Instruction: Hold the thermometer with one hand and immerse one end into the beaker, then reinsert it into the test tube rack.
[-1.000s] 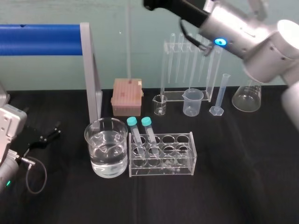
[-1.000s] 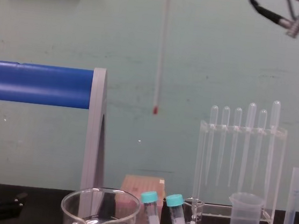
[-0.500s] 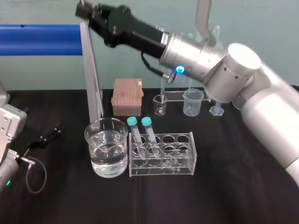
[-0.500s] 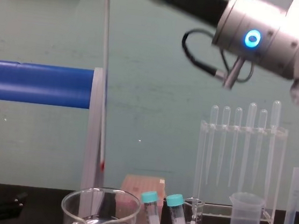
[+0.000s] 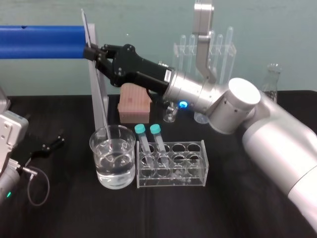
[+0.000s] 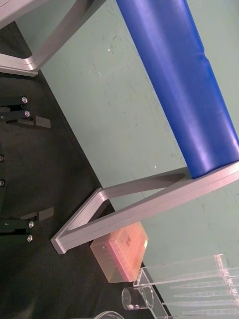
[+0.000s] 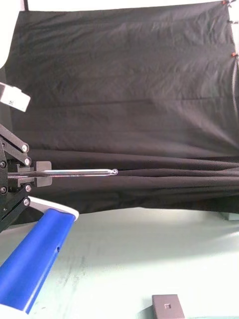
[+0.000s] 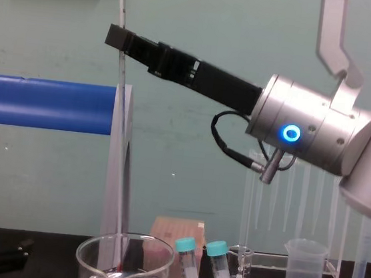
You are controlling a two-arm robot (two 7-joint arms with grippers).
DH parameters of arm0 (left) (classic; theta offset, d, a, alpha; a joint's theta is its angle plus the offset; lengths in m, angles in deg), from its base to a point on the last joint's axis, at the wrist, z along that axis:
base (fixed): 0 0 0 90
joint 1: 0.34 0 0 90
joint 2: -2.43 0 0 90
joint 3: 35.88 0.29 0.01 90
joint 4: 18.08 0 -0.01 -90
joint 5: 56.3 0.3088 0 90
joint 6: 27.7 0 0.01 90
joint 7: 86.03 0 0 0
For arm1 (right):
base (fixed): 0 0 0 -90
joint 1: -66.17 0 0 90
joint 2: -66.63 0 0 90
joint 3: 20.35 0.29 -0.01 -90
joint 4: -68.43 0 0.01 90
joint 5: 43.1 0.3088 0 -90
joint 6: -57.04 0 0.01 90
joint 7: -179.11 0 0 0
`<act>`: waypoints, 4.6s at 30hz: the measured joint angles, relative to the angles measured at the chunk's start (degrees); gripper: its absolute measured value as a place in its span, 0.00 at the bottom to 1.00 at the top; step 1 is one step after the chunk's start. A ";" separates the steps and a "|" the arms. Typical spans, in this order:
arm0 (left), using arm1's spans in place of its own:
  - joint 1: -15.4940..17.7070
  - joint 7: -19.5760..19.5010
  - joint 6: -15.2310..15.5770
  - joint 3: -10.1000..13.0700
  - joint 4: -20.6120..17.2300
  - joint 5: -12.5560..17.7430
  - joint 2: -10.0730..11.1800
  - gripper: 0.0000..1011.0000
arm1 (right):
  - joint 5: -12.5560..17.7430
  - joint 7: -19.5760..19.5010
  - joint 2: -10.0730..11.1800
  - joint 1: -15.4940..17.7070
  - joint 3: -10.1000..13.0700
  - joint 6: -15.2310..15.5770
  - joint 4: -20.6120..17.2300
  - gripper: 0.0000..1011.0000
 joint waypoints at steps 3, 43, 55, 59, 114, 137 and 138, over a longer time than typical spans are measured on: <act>0.00 0.00 0.00 0.00 0.00 0.00 0.00 1.00 | -0.14 1.62 -1.04 0.38 0.36 -2.41 1.65 0.06; 0.00 0.00 0.00 0.00 0.00 0.00 0.00 1.00 | -5.78 2.00 -2.02 3.27 1.46 -1.41 5.58 0.05; 0.00 0.00 0.00 0.00 0.00 0.00 0.00 1.00 | -6.41 1.21 -1.63 3.71 1.59 -0.88 4.40 0.06; 0.00 0.00 0.00 0.00 0.00 0.00 0.00 1.00 | -6.59 1.03 -1.49 3.79 1.63 -0.74 4.14 0.06; 0.00 0.00 0.00 0.00 0.00 0.00 0.00 1.00 | -6.93 0.74 -0.32 4.67 1.17 -0.12 1.72 0.05; 0.00 0.00 0.00 0.00 0.00 0.00 0.00 1.00 | -6.85 0.31 0.00 5.17 0.96 0.02 1.18 0.06; 0.00 0.00 0.00 0.00 0.00 0.00 0.00 1.00 | -6.83 0.32 0.00 5.17 0.95 0.02 1.24 0.06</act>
